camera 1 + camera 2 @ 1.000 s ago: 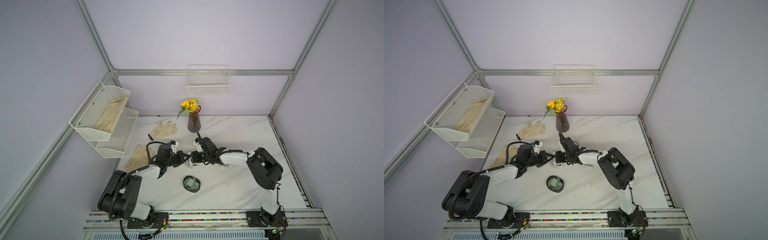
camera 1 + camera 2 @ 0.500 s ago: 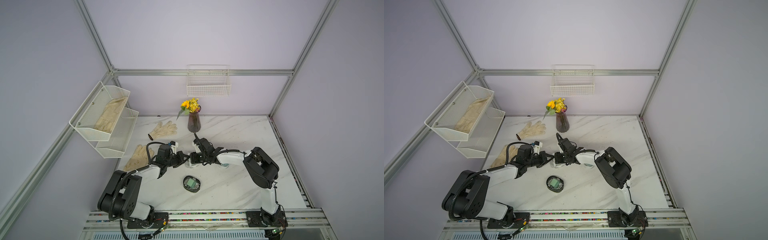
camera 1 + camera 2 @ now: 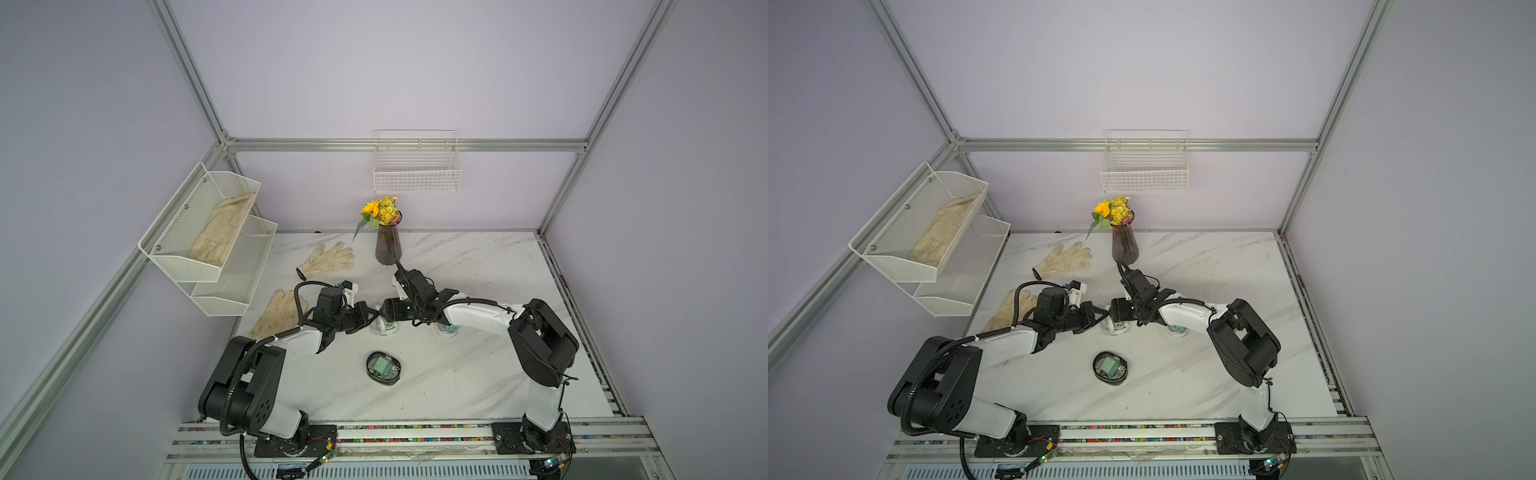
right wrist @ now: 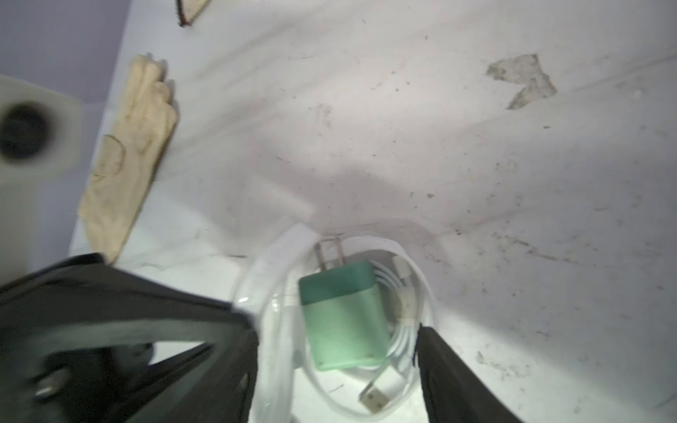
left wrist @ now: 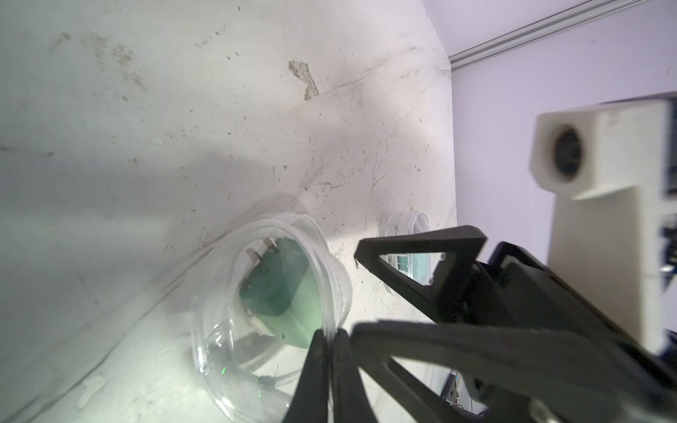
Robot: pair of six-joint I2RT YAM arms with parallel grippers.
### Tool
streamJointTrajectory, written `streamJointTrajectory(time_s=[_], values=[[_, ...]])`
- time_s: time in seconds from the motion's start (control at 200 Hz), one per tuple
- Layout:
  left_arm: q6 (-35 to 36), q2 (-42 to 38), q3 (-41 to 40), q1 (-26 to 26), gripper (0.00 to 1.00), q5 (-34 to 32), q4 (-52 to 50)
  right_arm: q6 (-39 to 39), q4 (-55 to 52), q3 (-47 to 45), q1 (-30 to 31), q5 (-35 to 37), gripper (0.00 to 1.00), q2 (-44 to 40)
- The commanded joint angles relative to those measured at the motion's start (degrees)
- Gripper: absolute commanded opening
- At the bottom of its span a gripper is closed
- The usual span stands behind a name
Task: Pack away charging kits
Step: Place the storage bag at the center of the board, then close the storage bag at the center of the board.
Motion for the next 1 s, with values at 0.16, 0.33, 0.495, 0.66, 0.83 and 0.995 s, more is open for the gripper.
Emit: streamJointTrajectory(time_s=[0.16,0.33,0.495,0.66,0.83,0.995], values=[[3.3,2.6,7.1,-2.8,0.09,0.7,-4.1,-2.3,3.4,-4.0,-0.7,-3.2,0.64,-6.1],[3.8,6.0,10.8,-4.0,0.19,1.6,-5.2,-4.1,4.4,-6.7,-3.5,-6.0,0.66,-8.9],[4.9,5.2,11.6,-3.6,0.66,0.3,-6.3,-5.0,4.9,-8.2,-5.4,-7.9,0.66,-9.2],[7.2,-1.2,10.3,-1.4,0.7,-2.9,-9.9,-5.5,4.8,-7.8,-5.6,-9.2,0.6,-6.3],[9.1,-4.2,10.1,-0.2,0.72,-3.7,-14.6,-6.0,5.5,-6.6,-5.6,-10.6,0.55,-2.5],[8.6,-6.3,7.3,0.1,0.72,-3.5,-14.0,-6.5,5.3,-5.4,-5.6,-10.7,0.5,0.1]])
